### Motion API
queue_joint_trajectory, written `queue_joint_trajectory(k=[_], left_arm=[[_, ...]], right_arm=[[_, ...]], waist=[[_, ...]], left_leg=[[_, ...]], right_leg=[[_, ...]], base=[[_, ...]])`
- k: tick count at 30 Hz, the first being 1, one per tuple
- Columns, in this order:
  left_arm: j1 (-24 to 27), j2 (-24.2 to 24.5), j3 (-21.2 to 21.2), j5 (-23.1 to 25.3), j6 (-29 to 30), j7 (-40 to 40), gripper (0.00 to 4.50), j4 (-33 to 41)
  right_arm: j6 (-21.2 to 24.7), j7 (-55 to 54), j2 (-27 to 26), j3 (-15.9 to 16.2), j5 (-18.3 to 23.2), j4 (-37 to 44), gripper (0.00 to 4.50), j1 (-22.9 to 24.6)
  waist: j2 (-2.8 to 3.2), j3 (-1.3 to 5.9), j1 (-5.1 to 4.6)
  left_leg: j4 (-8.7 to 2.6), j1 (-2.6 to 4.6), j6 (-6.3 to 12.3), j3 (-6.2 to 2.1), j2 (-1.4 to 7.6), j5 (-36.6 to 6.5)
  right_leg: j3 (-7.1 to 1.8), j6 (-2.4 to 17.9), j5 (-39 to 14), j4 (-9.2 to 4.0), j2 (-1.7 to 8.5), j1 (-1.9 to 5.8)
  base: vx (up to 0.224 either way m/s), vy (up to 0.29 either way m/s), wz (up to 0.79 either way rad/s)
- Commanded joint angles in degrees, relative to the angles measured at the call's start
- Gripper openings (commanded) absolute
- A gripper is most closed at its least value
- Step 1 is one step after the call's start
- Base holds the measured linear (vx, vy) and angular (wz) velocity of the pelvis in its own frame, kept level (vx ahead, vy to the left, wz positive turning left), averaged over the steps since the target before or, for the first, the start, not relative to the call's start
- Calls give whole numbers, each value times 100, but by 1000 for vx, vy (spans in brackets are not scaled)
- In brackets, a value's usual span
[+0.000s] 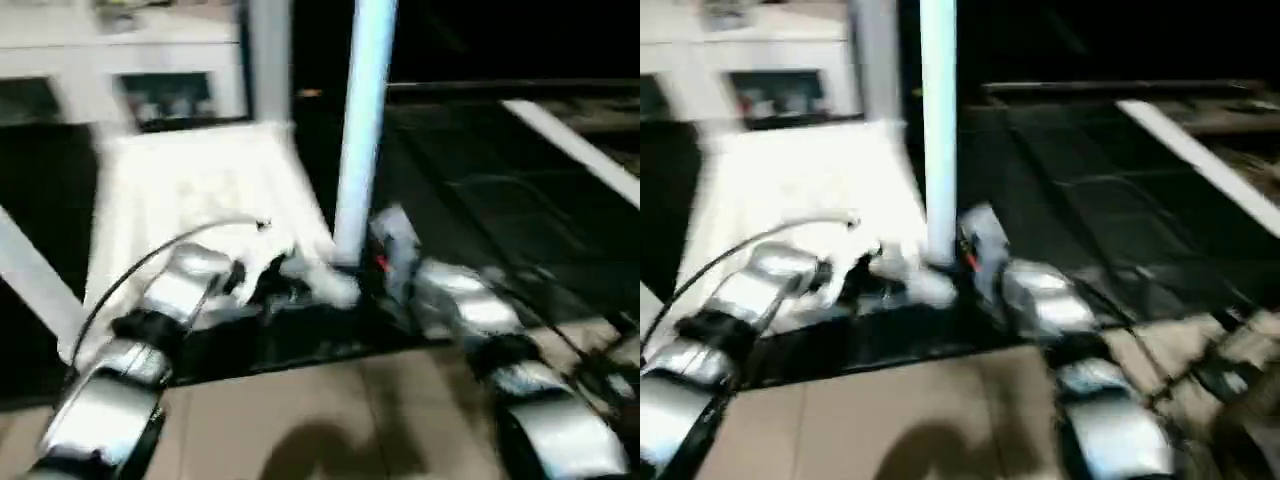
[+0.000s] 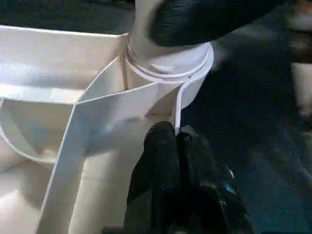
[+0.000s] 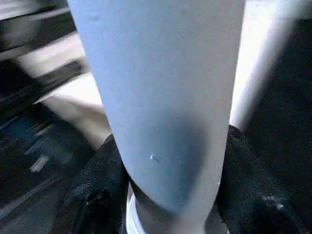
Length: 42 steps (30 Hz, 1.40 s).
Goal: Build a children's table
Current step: Rotate leg to tighten
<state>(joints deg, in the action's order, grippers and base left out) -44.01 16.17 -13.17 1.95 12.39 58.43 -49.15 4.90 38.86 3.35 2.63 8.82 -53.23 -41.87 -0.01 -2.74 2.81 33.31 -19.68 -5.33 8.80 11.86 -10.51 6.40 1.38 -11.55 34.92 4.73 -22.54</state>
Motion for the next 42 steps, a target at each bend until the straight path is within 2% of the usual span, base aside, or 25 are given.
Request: queue_joint_trajectory(k=[1,3,4,6,7,8,9,11,12,13,14,16,19,22,25,27,29,30,33,37,38,39,42], left_arm=[[-334,-496,129,-231,17,-462,0,58],[-378,-547,179,-230,47,-592,0,7],[-442,-627,264,-198,60,-891,0,-86],[-487,-682,319,-167,53,-1100,0,-178],[-491,-689,329,-162,44,-1115,0,-194],[-498,-700,346,-156,31,-1139,0,-219],[-497,-706,361,-153,23,-1151,0,-230],[-460,-683,380,-149,6,-1128,0,-211],[-438,-662,384,-151,-2,-1100,0,-195],[-420,-648,386,-153,-5,-1083,0,-177],[-364,-596,378,-173,-33,-963,0,-116],[-338,-566,373,-168,-35,-911,0,-95],[-188,-408,317,-152,-49,-595,0,63],[-59,-270,258,-131,-50,-307,0,196],[28,-175,203,-127,-141,-59,0,287],[86,-115,163,-126,-174,104,0,357],[249,100,-15,-117,-367,681,0,560],[264,119,-30,-118,-384,735,0,579],[466,369,-234,-179,-522,1499,0,914],[656,604,-473,-228,-679,2227,0,1292],[678,634,-512,-232,-704,2309,0,1340],[707,676,-567,-238,-739,2420,0,1408],[763,780,-750,-212,-809,2731,0,1572]], right_arm=[[319,-596,-623,217,12,-292,206,-96],[324,-843,-724,155,7,-326,205,-129],[309,-1234,-968,-49,108,-428,205,-201],[261,-1473,-1176,-256,195,-510,205,-254],[230,-1466,-1198,-245,162,-514,205,-256],[172,-1447,-1232,-214,93,-516,260,-254],[118,-1415,-1252,-167,24,-505,274,-244],[99,-1330,-1261,-129,26,-477,274,-213],[77,-1284,-1235,-113,24,-455,292,-197],[58,-1264,-1216,-103,18,-432,292,-183],[21,-1125,-1131,-96,35,-350,319,-137],[3,-1053,-1082,-133,43,-329,325,-124],[-6,-227,-737,-146,109,-119,361,17],[-56,536,-313,-21,72,101,381,211],[-127,929,-18,36,74,196,407,301],[-153,1182,139,49,79,253,426,346],[-245,1911,557,105,94,415,445,437],[-253,1974,590,111,92,429,445,444],[-385,2885,1020,197,85,581,445,498],[-528,3899,1410,334,157,641,445,444],[-488,4074,1452,355,190,659,445,427],[-416,4327,1508,384,244,687,445,402],[-383,4963,1606,605,240,731,445,352]], waist=[[59,308,37],[36,327,40],[47,321,33],[50,331,18],[62,335,33],[57,336,39],[66,340,40],[55,352,47],[65,362,48],[70,361,54],[66,362,50],[72,356,49],[62,344,50],[65,358,85],[62,361,105],[67,358,145],[54,358,190],[67,363,223],[40,366,293],[61,364,391],[65,372,416],[75,367,421],[64,367,461]], left_leg=[[-452,-75,-97,-74,90,-1728],[-437,-79,-34,-49,97,-1554],[-433,-83,23,-31,101,-1503],[-419,-64,40,-15,90,-1544],[-410,-53,58,-7,89,-1513],[-409,-58,90,5,91,-1456],[-406,-66,101,9,92,-1420],[-404,-73,147,20,91,-1290],[-401,-92,171,17,87,-1169],[-397,-78,198,26,90,-1111],[-398,-87,215,28,93,-1088],[-403,-81,219,29,102,-1115],[-409,-83,257,30,113,-1218],[-394,-78,369,37,131,-1119],[-388,-77,388,44,132,-1011],[-379,-70,404,61,143,-1029],[-385,-66,408,57,158,-1079],[-377,-65,438,65,166,-1035],[-371,-63,468,80,180,-1007],[-366,-16,481,106,199,-990],[-362,21,488,118,210,-1034],[-369,1,484,116,212,-1083],[-375,-5,444,109,212,-1113]], right_leg=[[-269,577,-2727,-612,430,305],[-300,743,-2229,-571,424,292],[-312,842,-2009,-549,408,286],[-317,906,-2016,-550,403,271],[-322,950,-1929,-546,404,262],[-328,1005,-1756,-535,394,265],[-331,1032,-1667,-527,394,270],[-340,1107,-1373,-495,386,292],[-337,1146,-1200,-469,391,321],[-338,1170,-1126,-473,392,310],[-337,1191,-1079,-468,387,318],[-338,1218,-1058,-463,384,314],[-341,1232,-1142,-477,388,326],[-344,1298,-962,-455,389,333],[-343,1381,-836,-442,392,330],[-342,1392,-893,-448,394,324],[-334,1352,-980,-451,396,336],[-337,1363,-930,-441,396,328],[-339,1396,-891,-427,405,321],[-352,1438,-822,-413,397,269],[-360,1490,-738,-404,388,246],[-352,1527,-714,-389,378,262],[-350,1472,-831,-387,386,266]], base=[[0,0,0],[0,0,0],[0,0,0],[0,0,0],[0,0,0],[0,0,0],[0,0,0],[0,0,0],[0,0,0],[0,0,0],[0,0,0],[0,0,0],[0,0,0],[0,0,0],[0,0,0],[0,0,0],[0,0,0],[0,0,0],[0,0,0],[0,0,0],[0,0,0],[0,0,0],[0,0,0]])
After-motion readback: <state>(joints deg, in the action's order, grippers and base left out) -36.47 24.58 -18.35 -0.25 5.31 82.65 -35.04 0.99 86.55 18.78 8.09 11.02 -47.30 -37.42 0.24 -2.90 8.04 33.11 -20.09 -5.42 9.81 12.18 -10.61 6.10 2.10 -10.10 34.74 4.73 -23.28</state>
